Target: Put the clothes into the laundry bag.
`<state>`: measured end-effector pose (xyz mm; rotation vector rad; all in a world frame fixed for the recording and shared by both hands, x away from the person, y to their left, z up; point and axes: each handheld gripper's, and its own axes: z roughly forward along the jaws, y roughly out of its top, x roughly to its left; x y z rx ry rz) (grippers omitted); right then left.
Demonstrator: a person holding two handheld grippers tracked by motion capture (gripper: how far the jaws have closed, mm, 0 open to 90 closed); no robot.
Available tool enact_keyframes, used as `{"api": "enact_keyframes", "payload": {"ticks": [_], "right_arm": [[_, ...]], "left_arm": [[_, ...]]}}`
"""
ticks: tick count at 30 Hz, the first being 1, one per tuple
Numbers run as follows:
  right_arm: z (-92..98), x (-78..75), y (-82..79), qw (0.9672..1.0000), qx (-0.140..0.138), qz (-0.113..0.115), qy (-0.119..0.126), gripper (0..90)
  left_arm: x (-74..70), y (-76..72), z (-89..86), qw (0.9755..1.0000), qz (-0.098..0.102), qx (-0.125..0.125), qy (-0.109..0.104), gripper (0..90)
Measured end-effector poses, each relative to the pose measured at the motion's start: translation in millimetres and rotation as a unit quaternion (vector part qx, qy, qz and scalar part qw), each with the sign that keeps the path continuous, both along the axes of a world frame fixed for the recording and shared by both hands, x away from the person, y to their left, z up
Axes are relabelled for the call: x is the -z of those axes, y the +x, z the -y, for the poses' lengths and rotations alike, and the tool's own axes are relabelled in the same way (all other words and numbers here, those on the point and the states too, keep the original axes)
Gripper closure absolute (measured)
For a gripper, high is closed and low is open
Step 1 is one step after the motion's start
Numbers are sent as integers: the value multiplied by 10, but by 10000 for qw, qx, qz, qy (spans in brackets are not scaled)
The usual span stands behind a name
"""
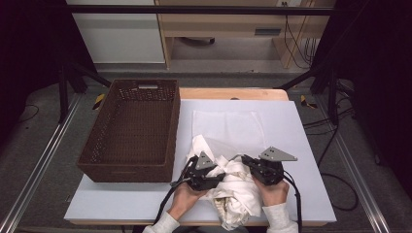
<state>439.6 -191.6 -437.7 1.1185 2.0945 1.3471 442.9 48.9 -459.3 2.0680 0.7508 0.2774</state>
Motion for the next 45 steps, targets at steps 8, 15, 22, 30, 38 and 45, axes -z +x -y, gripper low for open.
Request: {"api": "enact_keyframes", "payload": {"ticks": [8,15,22,30,38,45], "right_arm": [[-27,11,-2,10000,59,8,40,890],[12,19,-3,9998,86,59,140,890],[63,-100,-70,9989,-48,270,392,891],[97,-65,-64,9993,-2,189,307,890],[77,-56,-63,9996,40,183,219,890],[55,-38,-54,9998,29,147,144,890]], "left_arm": [[-339,-375,224,9964,778,322,-113,724],[-279,-232,607,9948,718,389,612,723],[-59,52,716,9943,517,40,932,721],[-230,-42,388,9988,470,42,164,378],[-314,-241,-74,9981,532,-64,295,220],[160,-47,-179,9995,-326,-46,-9,437]]}}
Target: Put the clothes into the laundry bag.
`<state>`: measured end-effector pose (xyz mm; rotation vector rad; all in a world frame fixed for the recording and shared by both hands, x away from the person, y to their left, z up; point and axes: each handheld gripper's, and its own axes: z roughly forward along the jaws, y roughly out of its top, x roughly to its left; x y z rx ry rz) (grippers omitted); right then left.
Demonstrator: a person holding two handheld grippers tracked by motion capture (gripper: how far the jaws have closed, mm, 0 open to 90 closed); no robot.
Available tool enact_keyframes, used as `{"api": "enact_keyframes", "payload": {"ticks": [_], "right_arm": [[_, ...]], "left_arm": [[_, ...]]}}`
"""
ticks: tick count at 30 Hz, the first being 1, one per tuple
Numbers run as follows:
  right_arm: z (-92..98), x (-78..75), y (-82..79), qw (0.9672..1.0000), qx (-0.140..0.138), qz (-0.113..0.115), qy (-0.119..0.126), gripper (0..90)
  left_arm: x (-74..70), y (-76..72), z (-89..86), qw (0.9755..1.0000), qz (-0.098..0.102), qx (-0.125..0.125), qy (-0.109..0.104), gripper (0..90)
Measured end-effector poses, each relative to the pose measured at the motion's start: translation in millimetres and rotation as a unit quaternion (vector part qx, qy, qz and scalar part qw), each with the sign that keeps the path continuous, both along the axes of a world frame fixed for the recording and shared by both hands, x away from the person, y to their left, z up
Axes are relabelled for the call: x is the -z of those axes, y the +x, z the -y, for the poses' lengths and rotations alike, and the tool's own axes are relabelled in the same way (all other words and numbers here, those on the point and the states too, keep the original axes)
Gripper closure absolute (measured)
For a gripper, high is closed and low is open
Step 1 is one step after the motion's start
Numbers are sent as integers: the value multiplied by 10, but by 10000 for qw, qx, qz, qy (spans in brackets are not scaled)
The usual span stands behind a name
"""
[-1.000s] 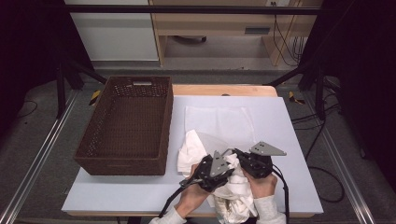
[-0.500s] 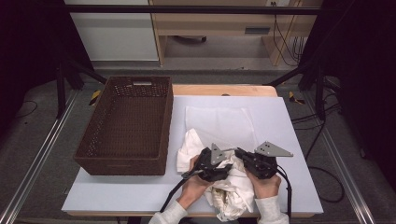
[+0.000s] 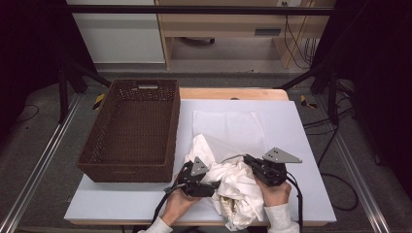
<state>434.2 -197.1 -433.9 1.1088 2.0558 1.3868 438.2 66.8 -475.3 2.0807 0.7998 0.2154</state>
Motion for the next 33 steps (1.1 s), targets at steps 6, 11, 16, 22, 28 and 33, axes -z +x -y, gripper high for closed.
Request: {"api": "enact_keyframes", "payload": {"ticks": [6,11,16,22,28,33], "right_arm": [[1,1,0,10000,21,-4,3,890],[-12,-2,-1,10000,52,-7,8,890],[-46,5,4,10000,17,-1,22,890],[-94,3,-11,10000,-77,60,13,891],[-23,-42,-28,9998,-93,124,141,890],[-36,-32,-24,9999,-88,90,92,890]], "left_arm": [[-286,-262,87,9978,627,-55,205,644],[-518,-410,141,9952,966,116,92,669],[-611,-385,292,9937,1073,238,-202,707],[-436,-194,832,9924,1122,436,252,786],[-192,122,972,9922,991,-9,763,779],[-169,155,958,9894,1107,-160,926,697]]}}
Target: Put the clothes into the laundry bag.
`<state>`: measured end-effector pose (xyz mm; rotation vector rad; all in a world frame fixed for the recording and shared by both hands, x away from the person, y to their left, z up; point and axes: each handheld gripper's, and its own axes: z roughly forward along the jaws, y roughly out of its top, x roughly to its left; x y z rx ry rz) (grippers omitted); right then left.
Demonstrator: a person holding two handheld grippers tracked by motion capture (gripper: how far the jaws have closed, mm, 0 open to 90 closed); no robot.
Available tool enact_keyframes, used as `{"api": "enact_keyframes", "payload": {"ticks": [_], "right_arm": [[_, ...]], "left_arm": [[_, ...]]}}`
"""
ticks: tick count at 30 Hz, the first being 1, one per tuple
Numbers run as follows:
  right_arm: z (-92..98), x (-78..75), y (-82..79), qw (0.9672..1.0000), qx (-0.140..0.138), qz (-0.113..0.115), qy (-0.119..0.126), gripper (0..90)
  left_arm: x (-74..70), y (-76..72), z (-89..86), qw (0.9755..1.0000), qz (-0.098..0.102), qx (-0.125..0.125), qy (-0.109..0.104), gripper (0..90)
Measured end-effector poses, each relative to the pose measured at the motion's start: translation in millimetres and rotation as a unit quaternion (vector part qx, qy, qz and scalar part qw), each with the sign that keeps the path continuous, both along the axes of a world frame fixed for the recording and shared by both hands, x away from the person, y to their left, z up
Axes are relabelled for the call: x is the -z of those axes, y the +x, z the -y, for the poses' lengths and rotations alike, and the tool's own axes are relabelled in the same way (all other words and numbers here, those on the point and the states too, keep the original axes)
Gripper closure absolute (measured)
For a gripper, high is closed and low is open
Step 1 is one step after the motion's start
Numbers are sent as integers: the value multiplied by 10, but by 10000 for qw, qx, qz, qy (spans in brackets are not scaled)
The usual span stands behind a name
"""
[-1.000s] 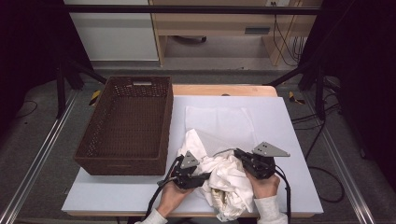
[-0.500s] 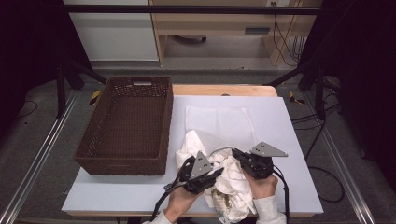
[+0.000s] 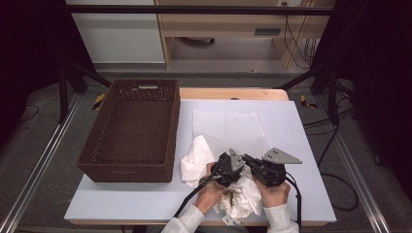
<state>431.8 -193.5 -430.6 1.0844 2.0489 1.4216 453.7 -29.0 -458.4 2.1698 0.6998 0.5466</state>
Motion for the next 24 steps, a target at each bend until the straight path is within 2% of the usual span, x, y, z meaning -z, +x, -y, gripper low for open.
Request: {"api": "enact_keyframes", "payload": {"ticks": [3,4,5,6,7,9,10,12,15,16,18,19,20,22,24], "right_arm": [[5,16,8,10000,31,-43,-37,890],[8,21,10,10000,37,-47,-49,890],[13,26,16,10000,41,-64,-33,890],[13,26,16,10000,41,-64,-33,890],[12,28,20,9999,50,-82,-42,890],[12,27,16,9999,65,-72,-54,890],[18,24,15,9999,73,-67,-58,889],[28,19,9,9999,83,-75,-43,889],[31,25,15,9999,72,-95,-53,889],[29,29,17,9999,75,-101,-64,889],[23,34,22,9999,69,-127,-74,889],[21,35,22,9999,69,-124,-78,889],[20,35,22,9999,62,-129,-75,889],[20,36,21,9999,51,-130,-85,889],[20,38,23,9999,39,-138,-77,889]], "left_arm": [[-69,-67,-110,9993,-118,77,-351,517],[-103,-97,-153,9990,-128,113,-403,470],[-203,-197,-277,9983,-88,183,-542,393],[-203,-197,-277,9983,-88,183,-542,350],[-253,-251,-341,9979,-55,199,-615,350],[-357,-353,-476,9983,44,167,-562,266],[-392,-399,-555,9983,69,189,-547,258],[-402,-477,-734,9987,51,160,-488,262],[-291,-515,-948,9994,41,17,-353,289],[-229,-505,-1017,9994,-25,-69,-343,295],[-91,-450,-1129,9985,-279,-171,-433,326],[-24,-403,-1161,9971,-565,-151,-484,355],[7,-382,-1170,9964,-674,-133,-499,394],[73,-359,-1181,9958,-704,-66,-589,485],[112,-350,-1178,9937,-797,31,-784,630]]}}
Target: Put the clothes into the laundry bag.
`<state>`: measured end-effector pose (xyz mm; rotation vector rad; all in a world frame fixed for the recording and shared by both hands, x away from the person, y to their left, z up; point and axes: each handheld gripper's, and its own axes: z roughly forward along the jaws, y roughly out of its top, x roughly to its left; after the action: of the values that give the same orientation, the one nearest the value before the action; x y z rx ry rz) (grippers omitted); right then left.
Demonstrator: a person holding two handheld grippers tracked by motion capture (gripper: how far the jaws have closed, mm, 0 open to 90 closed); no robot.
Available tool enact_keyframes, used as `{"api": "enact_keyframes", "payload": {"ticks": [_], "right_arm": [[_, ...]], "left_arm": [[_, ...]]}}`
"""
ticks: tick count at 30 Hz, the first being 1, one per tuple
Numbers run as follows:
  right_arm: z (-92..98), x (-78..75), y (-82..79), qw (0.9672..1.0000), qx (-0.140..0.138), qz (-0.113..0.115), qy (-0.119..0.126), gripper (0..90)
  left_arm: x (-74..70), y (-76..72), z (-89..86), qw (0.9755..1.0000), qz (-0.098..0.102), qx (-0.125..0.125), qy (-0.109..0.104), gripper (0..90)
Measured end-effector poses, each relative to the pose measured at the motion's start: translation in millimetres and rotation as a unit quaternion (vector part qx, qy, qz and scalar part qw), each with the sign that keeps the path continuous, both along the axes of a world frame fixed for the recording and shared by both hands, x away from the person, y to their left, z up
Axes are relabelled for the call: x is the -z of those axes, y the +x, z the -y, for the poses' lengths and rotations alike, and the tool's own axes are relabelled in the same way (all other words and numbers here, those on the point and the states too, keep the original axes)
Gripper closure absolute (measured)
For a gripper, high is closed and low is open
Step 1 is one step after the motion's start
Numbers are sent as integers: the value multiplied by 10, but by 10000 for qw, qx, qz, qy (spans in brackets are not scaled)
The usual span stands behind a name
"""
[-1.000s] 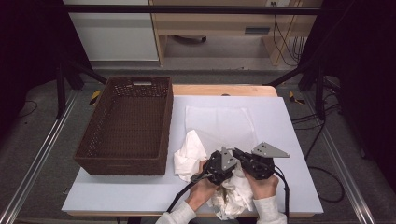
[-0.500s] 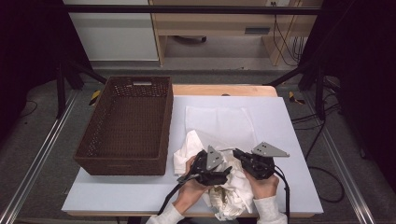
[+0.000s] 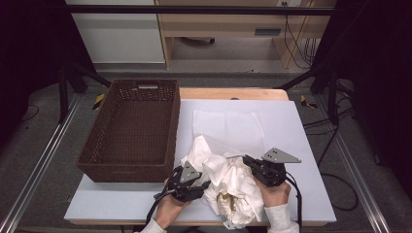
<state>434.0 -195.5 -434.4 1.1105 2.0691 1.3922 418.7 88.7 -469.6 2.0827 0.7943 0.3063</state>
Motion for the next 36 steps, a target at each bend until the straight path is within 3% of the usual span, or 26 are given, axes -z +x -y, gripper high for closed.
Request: {"api": "enact_keyframes", "payload": {"ticks": [2,3,8,11,16,20,21,22,23,24,25,26,27,28,30,31,34,36], "right_arm": [[-3,0,-4,10000,-9,-6,-7,889],[-3,0,-4,10000,-3,-2,-6,889],[0,2,-2,10000,6,-4,9,889],[-10,4,-3,10000,12,-10,9,889],[-37,8,1,10000,-55,-6,46,890],[-25,7,-2,9999,-57,19,83,890],[-21,-1,-6,9999,-59,34,113,890],[1,-23,-14,9995,-146,119,253,891],[1,-23,-14,9995,-146,119,253,891],[17,-64,-31,9987,-243,184,402,891],[17,-64,-31,9987,-243,184,402,891],[20,-88,-46,9986,-262,230,404,891],[26,-114,-67,9984,-276,268,411,891],[31,-125,-76,9987,-250,283,339,891],[27,-121,-79,9989,-214,249,324,891],[29,-106,-70,9990,-216,234,298,891],[25,-55,-39,9994,-237,144,227,890],[10,-38,-43,9995,-234,130,178,890]], "left_arm": [[-14,-19,2,10000,35,29,-75,797],[-36,-40,1,9998,99,48,-138,812],[-186,-197,51,9977,576,138,-340,831],[-310,-272,146,9941,883,333,-530,837],[-379,-162,437,9917,860,539,-791,843],[-298,2,720,9945,635,582,-590,847],[-278,46,773,9961,497,580,-432,846],[-258,97,835,9983,293,490,-138,844],[-230,152,902,9985,278,396,244,844],[-215,179,929,9979,373,339,413,845],[-188,226,959,9969,440,209,620,845],[-150,291,977,9968,404,77,688,845],[-129,321,974,9972,419,57,620,844],[-93,353,942,9982,451,64,379,835],[-92,336,916,9982,517,55,286,822],[-96,311,885,9974,665,69,252,781],[-197,205,728,9960,887,-10,140,498],[-278,124,579,9960,886,59,38,395]]}}
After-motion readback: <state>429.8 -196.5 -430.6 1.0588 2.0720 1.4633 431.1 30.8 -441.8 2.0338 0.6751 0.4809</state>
